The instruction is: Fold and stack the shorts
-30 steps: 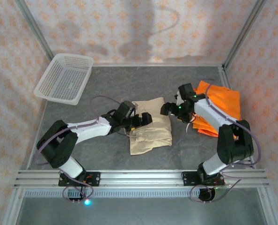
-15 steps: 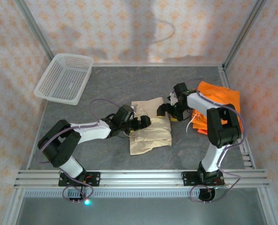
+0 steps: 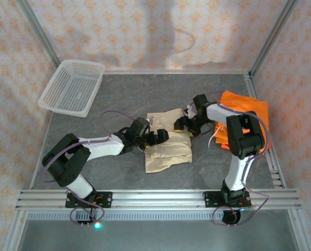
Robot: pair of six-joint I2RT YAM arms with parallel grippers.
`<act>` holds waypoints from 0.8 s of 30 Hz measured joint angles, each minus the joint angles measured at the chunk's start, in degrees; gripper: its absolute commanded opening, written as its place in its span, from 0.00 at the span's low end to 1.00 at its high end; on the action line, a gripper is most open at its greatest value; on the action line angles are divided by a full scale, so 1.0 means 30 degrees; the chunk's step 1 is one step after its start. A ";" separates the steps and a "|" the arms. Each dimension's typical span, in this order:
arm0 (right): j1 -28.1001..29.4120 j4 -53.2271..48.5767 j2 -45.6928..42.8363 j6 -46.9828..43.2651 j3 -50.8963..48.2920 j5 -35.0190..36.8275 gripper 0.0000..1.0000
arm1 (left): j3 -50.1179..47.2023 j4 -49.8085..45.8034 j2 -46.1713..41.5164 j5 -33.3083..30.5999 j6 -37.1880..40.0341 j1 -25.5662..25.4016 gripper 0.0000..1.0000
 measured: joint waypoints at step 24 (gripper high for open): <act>0.2106 0.0750 -0.1035 0.1894 -0.0437 0.3242 0.00 | -0.0896 -0.1763 -0.3548 -0.1515 0.0117 0.0007 1.00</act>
